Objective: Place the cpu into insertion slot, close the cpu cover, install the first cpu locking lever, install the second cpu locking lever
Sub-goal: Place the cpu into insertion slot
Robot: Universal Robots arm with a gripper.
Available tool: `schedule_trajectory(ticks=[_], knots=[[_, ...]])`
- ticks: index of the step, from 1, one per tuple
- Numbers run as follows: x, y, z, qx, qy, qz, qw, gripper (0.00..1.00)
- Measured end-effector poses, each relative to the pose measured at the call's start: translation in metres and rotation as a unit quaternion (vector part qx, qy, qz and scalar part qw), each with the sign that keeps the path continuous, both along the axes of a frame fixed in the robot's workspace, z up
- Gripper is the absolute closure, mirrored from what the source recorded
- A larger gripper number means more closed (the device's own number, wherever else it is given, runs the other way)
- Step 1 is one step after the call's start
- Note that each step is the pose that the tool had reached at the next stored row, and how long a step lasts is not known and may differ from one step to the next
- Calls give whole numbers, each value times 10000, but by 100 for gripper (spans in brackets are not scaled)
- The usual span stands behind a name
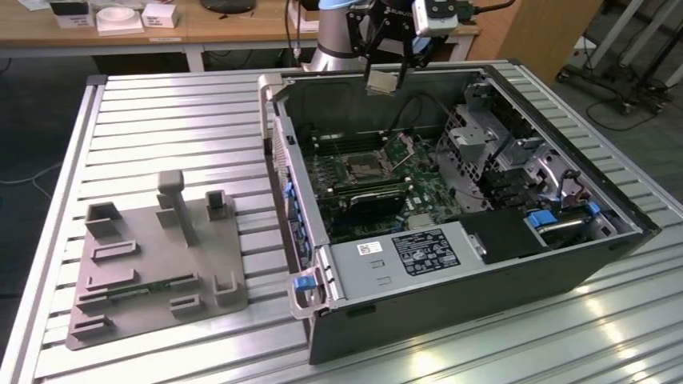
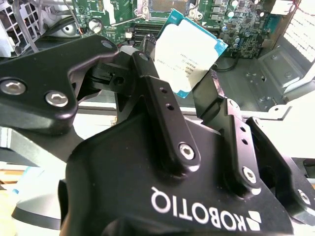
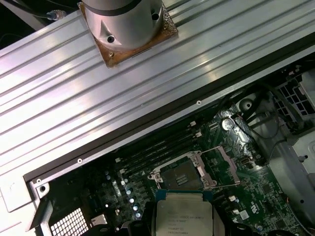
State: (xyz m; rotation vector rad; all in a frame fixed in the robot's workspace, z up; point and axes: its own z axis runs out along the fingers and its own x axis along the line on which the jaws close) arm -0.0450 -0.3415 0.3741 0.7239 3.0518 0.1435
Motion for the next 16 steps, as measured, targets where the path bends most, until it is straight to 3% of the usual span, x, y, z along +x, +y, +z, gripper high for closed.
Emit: schedule_trajectory(ticks=[7,16], knots=[[0,0,0,0,0,-56,10000,46],[-7,0,-17,0,0,-400,9992,46]])
